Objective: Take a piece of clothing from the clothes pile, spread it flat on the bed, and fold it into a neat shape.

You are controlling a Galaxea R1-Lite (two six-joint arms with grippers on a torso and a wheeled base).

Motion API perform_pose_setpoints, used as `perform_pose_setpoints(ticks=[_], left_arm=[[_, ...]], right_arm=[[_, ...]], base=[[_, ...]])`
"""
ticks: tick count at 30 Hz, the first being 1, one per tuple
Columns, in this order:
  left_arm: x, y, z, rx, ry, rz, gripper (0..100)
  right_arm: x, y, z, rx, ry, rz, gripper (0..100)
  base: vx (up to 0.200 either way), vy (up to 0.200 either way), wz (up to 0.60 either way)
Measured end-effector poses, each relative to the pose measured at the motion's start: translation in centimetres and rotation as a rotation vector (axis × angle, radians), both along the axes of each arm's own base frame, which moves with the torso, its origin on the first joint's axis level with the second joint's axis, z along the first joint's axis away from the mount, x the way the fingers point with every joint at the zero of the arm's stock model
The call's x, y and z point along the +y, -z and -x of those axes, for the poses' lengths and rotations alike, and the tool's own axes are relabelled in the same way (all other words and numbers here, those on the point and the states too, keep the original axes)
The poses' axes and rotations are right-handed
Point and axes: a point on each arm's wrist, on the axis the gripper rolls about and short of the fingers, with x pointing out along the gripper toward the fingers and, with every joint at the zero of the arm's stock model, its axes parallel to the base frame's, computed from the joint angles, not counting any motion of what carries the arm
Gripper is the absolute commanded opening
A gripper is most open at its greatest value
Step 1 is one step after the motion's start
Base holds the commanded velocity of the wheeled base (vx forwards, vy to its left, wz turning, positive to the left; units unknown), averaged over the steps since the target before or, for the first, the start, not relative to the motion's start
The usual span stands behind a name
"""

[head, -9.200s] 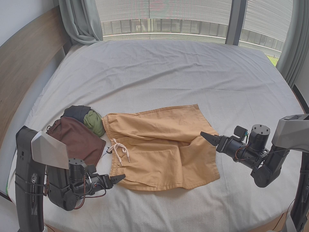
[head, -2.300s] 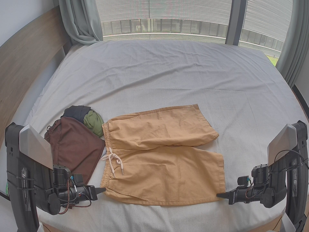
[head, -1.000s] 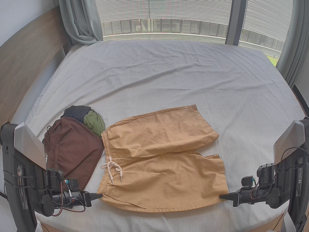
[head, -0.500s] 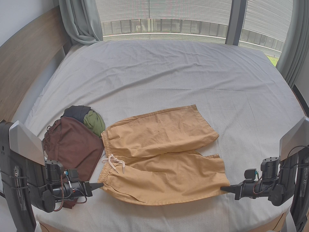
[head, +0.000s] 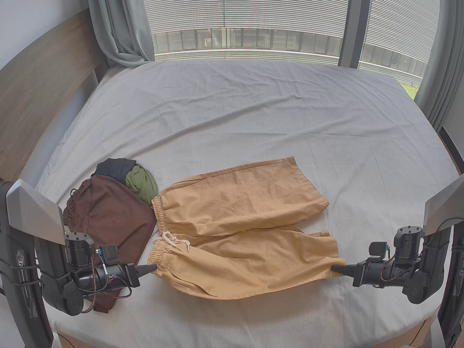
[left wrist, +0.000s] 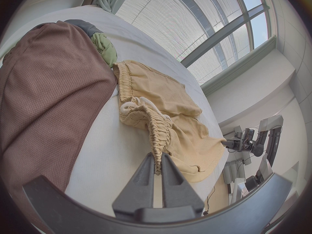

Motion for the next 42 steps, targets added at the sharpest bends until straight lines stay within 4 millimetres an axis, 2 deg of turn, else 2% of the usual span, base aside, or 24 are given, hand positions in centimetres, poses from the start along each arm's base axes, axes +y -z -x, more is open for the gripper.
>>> perform_pose_setpoints(ticks=[10, 18, 34, 36, 42], left_arm=[[-0.1, -0.4, -1.2, -0.007, -0.06, 0.037, 0], [-0.7, -1.6, -2.0, -0.01, -0.146, 0.088, 0], [-1.5, -2.7, -2.8, -0.048, -0.178, 0.117, 0], [-1.5, -3.0, -2.8, -0.058, -0.18, 0.12, 0], [-1.5, -3.3, -2.8, -0.069, -0.179, 0.123, 0]], right_arm=[[0.2, -2.0, -1.4, -0.066, 0.034, -0.064, 0], [0.3, -3.0, -2.2, -0.088, 0.056, -0.106, 0], [0.5, -4.3, -3.5, -0.129, 0.075, -0.161, 0], [0.6, -4.9, -4.5, -0.162, 0.096, -0.179, 0], [0.6, -5.8, -5.9, -0.218, 0.106, -0.19, 0]], base=[[0.0, 0.0, 0.0], [0.0, 0.0, 0.0], [0.0, 0.0, 0.0], [0.0, 0.0, 0.0], [0.0, 0.0, 0.0]])
